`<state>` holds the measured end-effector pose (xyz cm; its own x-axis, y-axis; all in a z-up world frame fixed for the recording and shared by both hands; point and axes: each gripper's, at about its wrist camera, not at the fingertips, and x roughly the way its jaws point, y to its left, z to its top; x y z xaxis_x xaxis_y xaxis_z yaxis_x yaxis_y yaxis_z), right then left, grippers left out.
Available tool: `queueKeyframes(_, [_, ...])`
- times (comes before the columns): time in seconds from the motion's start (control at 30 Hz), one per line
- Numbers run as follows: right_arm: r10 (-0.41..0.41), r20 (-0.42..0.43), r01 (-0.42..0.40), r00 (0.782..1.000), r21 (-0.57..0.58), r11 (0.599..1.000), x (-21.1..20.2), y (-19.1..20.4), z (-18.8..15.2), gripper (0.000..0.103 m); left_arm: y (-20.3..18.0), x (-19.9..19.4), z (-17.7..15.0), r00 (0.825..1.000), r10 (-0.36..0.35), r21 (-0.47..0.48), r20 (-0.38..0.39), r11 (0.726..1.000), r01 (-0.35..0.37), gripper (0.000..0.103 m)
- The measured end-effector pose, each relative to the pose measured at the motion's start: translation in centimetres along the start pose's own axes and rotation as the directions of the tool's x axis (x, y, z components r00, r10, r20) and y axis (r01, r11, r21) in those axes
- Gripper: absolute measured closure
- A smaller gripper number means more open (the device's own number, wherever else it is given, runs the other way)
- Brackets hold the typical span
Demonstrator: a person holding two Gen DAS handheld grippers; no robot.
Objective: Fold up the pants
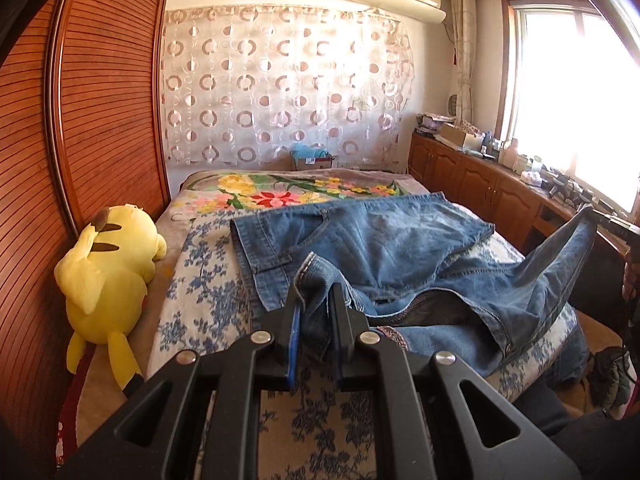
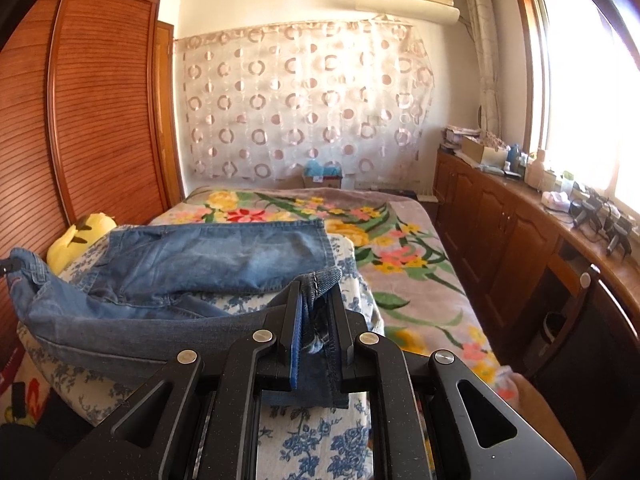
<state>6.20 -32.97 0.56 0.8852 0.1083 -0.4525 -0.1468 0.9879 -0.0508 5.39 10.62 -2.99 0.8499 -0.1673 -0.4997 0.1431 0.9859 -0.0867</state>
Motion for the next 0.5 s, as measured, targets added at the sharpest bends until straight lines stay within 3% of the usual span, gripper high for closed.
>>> queueKeyframes(0.5, [-0.036,0.035,0.036,0.999,-0.024,0.999,5.6,-1.2,4.8,0.094,0.8,4.2,5.1,0.999,0.044,0.030,0.017,0.999,-0.044,0.096])
